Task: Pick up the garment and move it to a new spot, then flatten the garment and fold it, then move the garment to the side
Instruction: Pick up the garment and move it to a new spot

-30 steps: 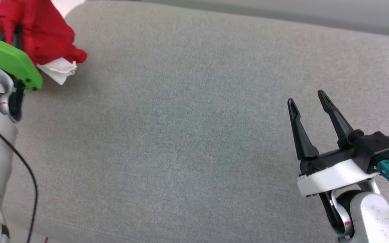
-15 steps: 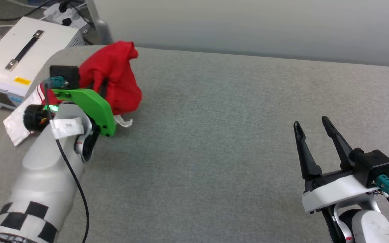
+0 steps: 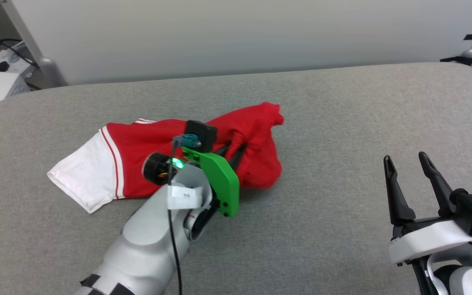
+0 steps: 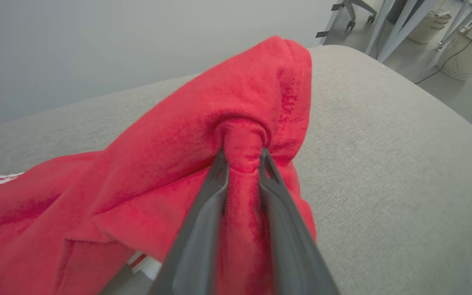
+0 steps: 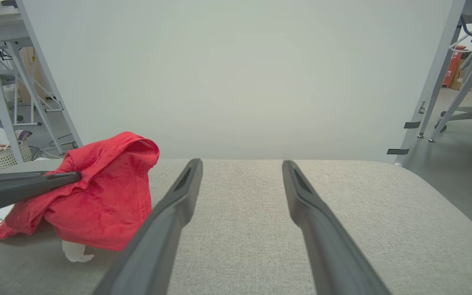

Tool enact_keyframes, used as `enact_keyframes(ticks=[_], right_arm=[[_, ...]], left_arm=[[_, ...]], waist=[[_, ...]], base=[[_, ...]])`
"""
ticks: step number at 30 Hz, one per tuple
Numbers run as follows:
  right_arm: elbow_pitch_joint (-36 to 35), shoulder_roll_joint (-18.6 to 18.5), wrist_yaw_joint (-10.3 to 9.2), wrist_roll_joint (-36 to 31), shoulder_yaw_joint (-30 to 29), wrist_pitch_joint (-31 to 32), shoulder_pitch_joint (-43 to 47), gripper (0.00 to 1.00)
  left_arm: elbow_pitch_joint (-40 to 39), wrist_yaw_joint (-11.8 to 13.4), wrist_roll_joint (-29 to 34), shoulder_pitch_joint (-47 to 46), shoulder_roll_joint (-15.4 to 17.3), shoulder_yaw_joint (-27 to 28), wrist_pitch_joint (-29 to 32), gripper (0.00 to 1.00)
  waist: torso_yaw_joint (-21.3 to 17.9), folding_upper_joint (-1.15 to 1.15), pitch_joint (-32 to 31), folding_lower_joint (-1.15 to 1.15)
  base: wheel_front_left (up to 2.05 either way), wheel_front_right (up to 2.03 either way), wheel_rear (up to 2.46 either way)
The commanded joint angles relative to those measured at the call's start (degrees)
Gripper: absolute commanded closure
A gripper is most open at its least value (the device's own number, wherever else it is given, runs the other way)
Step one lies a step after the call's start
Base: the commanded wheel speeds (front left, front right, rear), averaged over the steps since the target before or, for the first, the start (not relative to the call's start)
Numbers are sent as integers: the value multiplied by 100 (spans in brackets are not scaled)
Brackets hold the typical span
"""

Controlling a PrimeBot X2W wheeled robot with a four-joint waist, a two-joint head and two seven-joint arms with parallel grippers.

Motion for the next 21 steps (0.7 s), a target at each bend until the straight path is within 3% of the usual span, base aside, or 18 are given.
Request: enact_keyframes(ticks=[1, 8, 15, 16, 18, 21], right_arm=[[-53, 4, -4, -25, -17, 12, 62, 0], [-58, 9, -4, 82, -43, -67, 54, 0], [81, 10, -4, 199, -33, -202, -10, 0], [103, 11, -4, 204, -31, -214, -18, 0], [150, 11, -4, 213, -21, -234, -29, 0], [228, 11, -4, 220, 2, -261, -38, 0]], left_arm=[[-92, -41, 52, 138, -71, -105, 55, 100], [-612, -119, 194, 567, -339, -895, 461, 100], [-778, -170, 213, 884, -387, -1440, 655, 100], [-784, -173, 190, 901, -392, -1460, 649, 89], [-833, -181, 55, 944, -409, -1437, 604, 0], [-927, -183, 15, 939, -394, -1374, 394, 0]], waist=[[-330, -1, 221, 1], [-587, -1, 575, 1], [-558, -1, 683, 1], [-529, -1, 662, 1], [-458, -1, 599, 1], [-349, -1, 448, 1]], base=[[0, 0, 0], [0, 0, 0], [0, 0, 0], [0, 0, 0], [0, 0, 0], [0, 0, 0]])
